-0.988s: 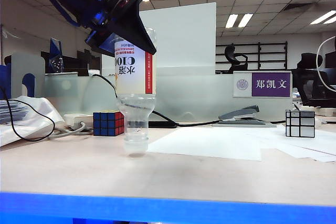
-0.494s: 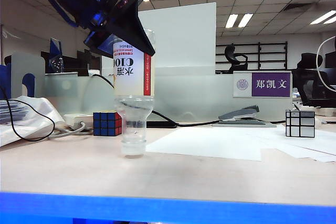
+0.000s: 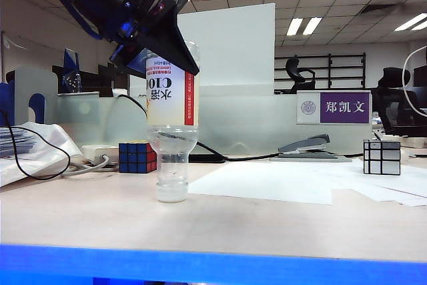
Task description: Flip the plastic bottle upside down.
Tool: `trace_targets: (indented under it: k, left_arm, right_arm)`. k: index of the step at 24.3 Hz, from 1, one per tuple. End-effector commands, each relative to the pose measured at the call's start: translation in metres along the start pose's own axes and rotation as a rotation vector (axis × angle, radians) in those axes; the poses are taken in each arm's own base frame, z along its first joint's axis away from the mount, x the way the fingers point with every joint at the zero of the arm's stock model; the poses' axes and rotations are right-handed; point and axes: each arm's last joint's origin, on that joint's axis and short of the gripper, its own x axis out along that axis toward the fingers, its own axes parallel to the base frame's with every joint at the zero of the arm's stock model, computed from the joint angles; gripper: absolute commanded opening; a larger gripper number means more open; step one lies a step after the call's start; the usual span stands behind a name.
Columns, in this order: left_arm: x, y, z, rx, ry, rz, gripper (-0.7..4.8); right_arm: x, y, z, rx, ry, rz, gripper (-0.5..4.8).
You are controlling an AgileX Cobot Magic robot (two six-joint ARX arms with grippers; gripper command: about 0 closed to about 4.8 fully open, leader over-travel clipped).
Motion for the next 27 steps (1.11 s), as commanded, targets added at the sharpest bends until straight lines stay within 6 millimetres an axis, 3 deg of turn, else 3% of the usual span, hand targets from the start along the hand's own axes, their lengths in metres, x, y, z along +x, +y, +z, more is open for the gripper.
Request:
trace_targets:
  k: [1,10,15,18,27]
  left_arm:
    - [0.0037,-0.0007,-0.0037,-0.012,0.015,-0.047,2.26]
    - [0.0036,-0.0007,-0.0036,-0.013,0.014,-0.046,4.02]
    - [0.0037,-0.0006,-0.0031,-0.009,0.009,-0.045,4.2]
    - [0.0036,0.0,-0.0019,-0.002,-0.001,-0.037,4.76]
    - [0.0026,0.0013,0.0017,0.013,-0.023,0.001,4.79]
  right_arm:
    - [-0.0012,0.0004,0.0018,-0.008,-0.015,0.002,-0.05]
    - [-0.0012,0.0004,0.0018,-0.008,-0.015,0.002,-0.05]
    - [-0.0012,0.0004,0.0018,-0.007,-0.015,0.002,-0.05]
    - [-0.0012,0.0004,0.0018,-0.007,-0.015,0.002,-0.05]
    - [-0.0012,0.0004,0.0018,-0.007,-0.015,0.001,-0.06]
